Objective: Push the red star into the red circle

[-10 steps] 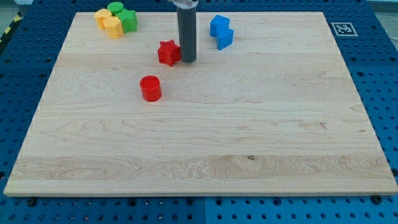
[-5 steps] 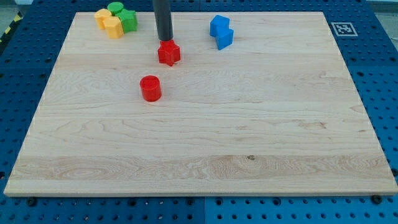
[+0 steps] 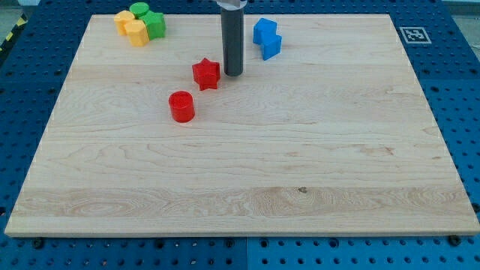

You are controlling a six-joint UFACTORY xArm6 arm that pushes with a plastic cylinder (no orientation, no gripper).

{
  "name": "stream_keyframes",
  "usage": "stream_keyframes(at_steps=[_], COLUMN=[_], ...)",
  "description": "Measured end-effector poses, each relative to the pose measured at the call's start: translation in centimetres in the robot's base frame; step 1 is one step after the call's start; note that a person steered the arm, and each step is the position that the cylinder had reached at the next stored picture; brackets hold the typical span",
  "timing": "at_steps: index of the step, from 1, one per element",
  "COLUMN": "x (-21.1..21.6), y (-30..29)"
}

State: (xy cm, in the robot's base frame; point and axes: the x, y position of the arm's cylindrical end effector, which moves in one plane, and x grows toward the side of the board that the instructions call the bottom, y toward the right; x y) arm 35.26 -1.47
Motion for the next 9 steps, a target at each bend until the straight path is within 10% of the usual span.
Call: stream_keyframes(at_steps=[9], x=[-0.7], y=[-10.6])
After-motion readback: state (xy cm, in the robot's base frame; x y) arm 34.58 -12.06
